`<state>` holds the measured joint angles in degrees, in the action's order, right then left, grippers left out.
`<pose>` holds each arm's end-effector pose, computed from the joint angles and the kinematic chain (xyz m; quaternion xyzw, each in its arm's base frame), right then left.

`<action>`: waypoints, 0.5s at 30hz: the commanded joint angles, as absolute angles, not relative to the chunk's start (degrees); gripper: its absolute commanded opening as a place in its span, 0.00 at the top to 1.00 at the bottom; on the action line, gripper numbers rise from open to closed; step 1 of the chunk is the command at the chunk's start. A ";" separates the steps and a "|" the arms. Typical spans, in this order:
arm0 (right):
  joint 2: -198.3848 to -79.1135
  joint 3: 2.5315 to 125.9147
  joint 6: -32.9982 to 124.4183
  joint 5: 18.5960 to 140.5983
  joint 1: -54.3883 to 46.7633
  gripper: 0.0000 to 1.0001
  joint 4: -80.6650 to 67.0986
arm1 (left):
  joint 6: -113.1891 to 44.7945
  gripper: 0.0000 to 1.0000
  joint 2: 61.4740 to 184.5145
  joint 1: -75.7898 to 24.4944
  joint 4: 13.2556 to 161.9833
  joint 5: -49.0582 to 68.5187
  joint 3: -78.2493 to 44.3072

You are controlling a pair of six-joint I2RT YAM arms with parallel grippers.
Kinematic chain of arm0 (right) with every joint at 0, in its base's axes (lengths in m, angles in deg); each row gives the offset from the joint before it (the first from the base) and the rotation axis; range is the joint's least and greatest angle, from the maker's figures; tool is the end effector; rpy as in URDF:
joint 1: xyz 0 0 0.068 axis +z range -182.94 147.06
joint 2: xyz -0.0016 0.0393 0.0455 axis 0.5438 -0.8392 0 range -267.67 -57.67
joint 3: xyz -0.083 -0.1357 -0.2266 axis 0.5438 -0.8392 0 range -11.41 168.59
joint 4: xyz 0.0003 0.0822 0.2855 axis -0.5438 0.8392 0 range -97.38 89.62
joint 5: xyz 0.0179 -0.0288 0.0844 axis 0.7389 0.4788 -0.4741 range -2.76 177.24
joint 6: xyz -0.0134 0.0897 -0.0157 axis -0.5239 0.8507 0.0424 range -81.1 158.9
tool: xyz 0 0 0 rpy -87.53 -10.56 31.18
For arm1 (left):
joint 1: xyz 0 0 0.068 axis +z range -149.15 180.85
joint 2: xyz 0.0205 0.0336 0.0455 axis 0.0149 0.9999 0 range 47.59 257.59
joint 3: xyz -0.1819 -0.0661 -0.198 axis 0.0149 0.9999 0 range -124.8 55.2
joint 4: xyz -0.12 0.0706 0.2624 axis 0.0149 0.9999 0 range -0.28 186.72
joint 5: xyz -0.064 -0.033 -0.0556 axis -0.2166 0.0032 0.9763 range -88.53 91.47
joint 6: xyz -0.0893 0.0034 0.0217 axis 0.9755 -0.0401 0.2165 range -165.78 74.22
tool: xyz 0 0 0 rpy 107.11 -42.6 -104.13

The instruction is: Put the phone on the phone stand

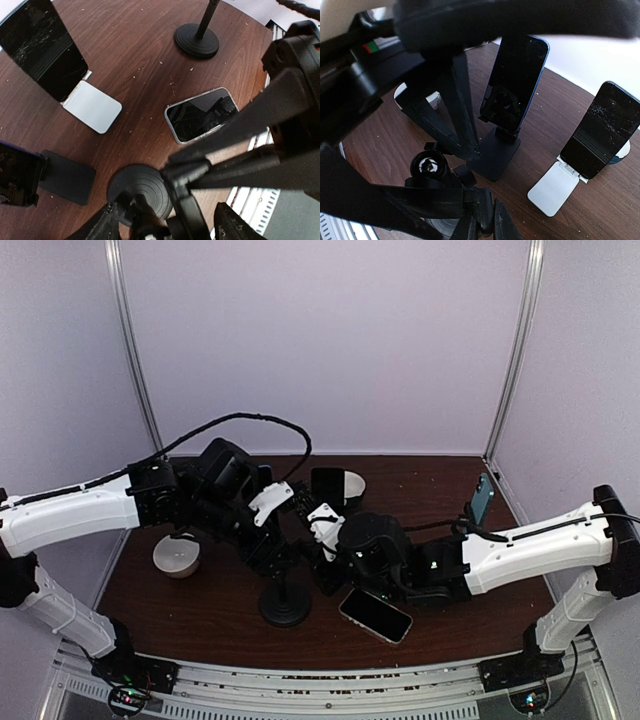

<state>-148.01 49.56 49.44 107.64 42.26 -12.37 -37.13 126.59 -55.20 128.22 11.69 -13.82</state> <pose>0.1390 0.4137 0.2328 -0.3613 0.7503 0.2537 0.4921 0.1891 -0.3073 0.2706 0.4033 0.8401 -0.2593 0.2537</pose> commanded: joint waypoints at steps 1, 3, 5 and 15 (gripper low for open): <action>-146.80 49.12 48.67 105.37 43.10 1.00 -15.95 | -41.06 0.32 129.75 -55.31 126.01 10.78 -13.61; -146.31 48.73 49.14 105.26 42.96 1.00 -16.41 | -41.59 0.40 129.51 -55.31 125.40 10.93 -12.57; -145.52 47.82 50.13 105.54 42.53 1.00 -17.02 | -41.98 0.58 128.58 -55.31 125.38 10.27 -11.46; -142.51 44.90 52.25 109.28 39.09 1.00 -15.12 | -45.88 0.89 130.46 -55.31 126.86 16.49 -8.38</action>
<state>-146.07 46.30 51.43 107.49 40.84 -15.19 -40.87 127.36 -55.57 120.33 14.29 -11.98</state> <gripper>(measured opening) 0.100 0.208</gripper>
